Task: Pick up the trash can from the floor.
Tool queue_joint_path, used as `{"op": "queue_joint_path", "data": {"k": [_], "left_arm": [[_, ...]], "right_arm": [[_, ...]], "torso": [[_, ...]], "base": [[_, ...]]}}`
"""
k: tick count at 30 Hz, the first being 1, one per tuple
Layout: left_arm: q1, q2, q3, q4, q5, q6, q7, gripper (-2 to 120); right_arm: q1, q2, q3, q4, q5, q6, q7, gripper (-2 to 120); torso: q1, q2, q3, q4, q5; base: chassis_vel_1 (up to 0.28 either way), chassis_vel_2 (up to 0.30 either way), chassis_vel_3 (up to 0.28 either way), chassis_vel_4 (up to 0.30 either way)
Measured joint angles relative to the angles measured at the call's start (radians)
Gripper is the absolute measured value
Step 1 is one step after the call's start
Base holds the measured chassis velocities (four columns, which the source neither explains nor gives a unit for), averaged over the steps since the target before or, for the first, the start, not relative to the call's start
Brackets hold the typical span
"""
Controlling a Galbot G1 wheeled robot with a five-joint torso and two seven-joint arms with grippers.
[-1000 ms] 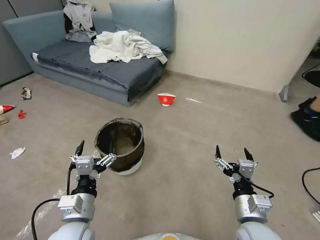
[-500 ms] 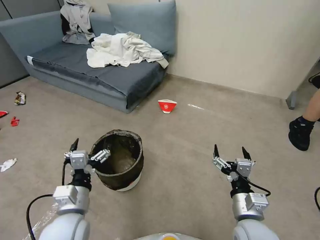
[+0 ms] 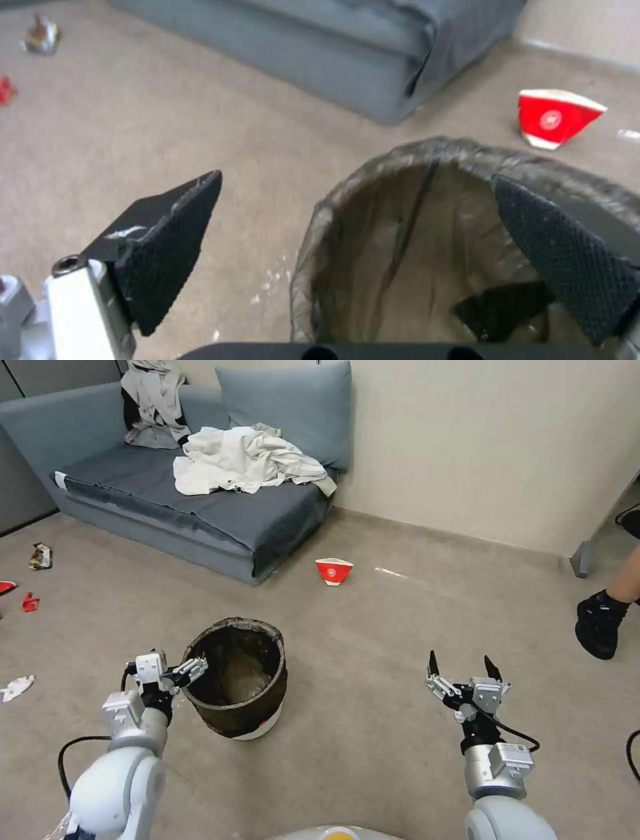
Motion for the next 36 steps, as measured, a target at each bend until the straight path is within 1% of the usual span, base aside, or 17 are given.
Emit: {"op": "queue_joint_path", "data": {"k": [2,3,4,5,7,8,11,15,20,26,29,30,32,33,34,36], "left_arm": [[-0.022,0.004,0.012,0.022,-0.031,0.037,-0.031,100],[-0.022,0.004,0.012,0.022,-0.031,0.037,-0.031,100],[-0.037,0.004,0.020,0.037,-0.043,0.068,-0.048,100],[-0.037,0.004,0.020,0.037,-0.043,0.068,-0.048,100],[-0.059,0.001,0.030,0.059,-0.052,0.100,-0.074,100],[-0.059,0.001,0.030,0.059,-0.052,0.100,-0.074,100],[-0.091,0.003,0.031,0.088,-0.059,0.144,-0.088,100],[-0.112,0.005,0.034,0.113,-0.068,0.172,-0.091,100],[-0.122,-0.001,0.036,0.144,-0.069,0.176,-0.097,100],[-0.116,-0.007,0.037,0.160,-0.068,0.165,-0.101,100],[-0.113,-0.010,0.041,0.166,-0.082,0.156,-0.114,87],[-0.113,-0.010,0.041,0.166,-0.082,0.156,-0.114,87],[-0.113,-0.013,0.043,0.171,-0.084,0.152,-0.118,79],[-0.113,-0.014,0.043,0.175,-0.084,0.149,-0.120,73],[-0.113,-0.014,0.043,0.175,-0.084,0.149,-0.120,73],[-0.114,-0.017,0.043,0.182,-0.084,0.140,-0.121,65]], "right_arm": [[-0.001,0.001,0.001,-0.006,0.000,0.000,0.013,100],[-0.001,0.001,0.001,-0.006,0.000,0.000,0.013,100],[-0.002,0.002,0.001,-0.008,0.000,0.000,0.018,100],[-0.002,0.002,0.001,-0.008,0.000,0.000,0.018,100],[-0.003,0.002,0.001,-0.012,0.000,0.000,0.024,100],[-0.003,0.002,0.001,-0.012,0.000,0.000,0.024,100],[-0.003,0.002,0.002,-0.016,0.000,0.000,0.027,100],[-0.001,0.001,0.003,-0.022,0.000,0.000,0.027,100],[0.000,0.001,0.001,-0.027,0.000,0.000,0.027,100],[0.000,0.002,-0.001,-0.032,0.000,0.000,0.027,100],[0.003,0.002,-0.005,-0.035,-0.001,0.001,0.027,100],[0.003,0.002,-0.005,-0.035,-0.001,0.001,0.027,100],[0.005,0.002,-0.007,-0.036,-0.001,0.001,0.026,100],[0.007,0.002,-0.007,-0.037,-0.001,0.001,0.025,100],[0.007,0.002,-0.007,-0.037,-0.001,0.001,0.025,100],[0.009,0.001,-0.008,-0.039,-0.001,0.001,0.025,100]], "torso": [[0.000,0.000,0.000,0.0000,0.0001],[0.000,0.000,0.000,0.0000,0.0001],[0.000,0.000,0.000,0.0001,0.0001],[0.000,0.000,0.000,0.0001,0.0001],[0.000,0.000,0.000,0.0001,0.0001],[0.000,0.000,0.000,0.0001,0.0001],[0.000,0.000,0.000,0.0001,0.0001],[0.000,0.000,0.000,0.0001,0.0001],[0.000,0.000,0.000,0.0001,0.0000],[0.000,0.000,0.000,0.0001,0.0001],[0.000,0.000,0.000,0.0001,0.0001],[0.000,0.000,0.000,0.0001,0.0001],[0.000,0.000,0.000,0.0000,0.0001],[0.000,0.000,0.000,0.0000,0.0001],[0.000,0.000,0.000,0.0000,0.0001],[0.000,0.000,0.000,0.0001,0.0001]], "base": [[0.000,0.000,0.000,0.000],[0.000,0.000,0.000,0.000],[0.000,0.000,0.000,0.000],[0.000,0.000,0.000,0.000],[0.000,0.000,0.000,0.000],[0.000,0.000,0.000,0.000],[0.000,0.000,0.000,0.000],[0.000,0.000,0.000,0.000],[0.000,0.000,0.000,0.000],[0.000,0.000,0.000,0.000],[0.000,0.000,0.000,0.000],[0.000,0.000,0.000,0.000],[0.000,0.000,0.000,0.000],[0.000,0.000,0.000,0.000],[0.000,0.000,0.000,0.000],[0.000,0.000,0.000,0.000]]}}
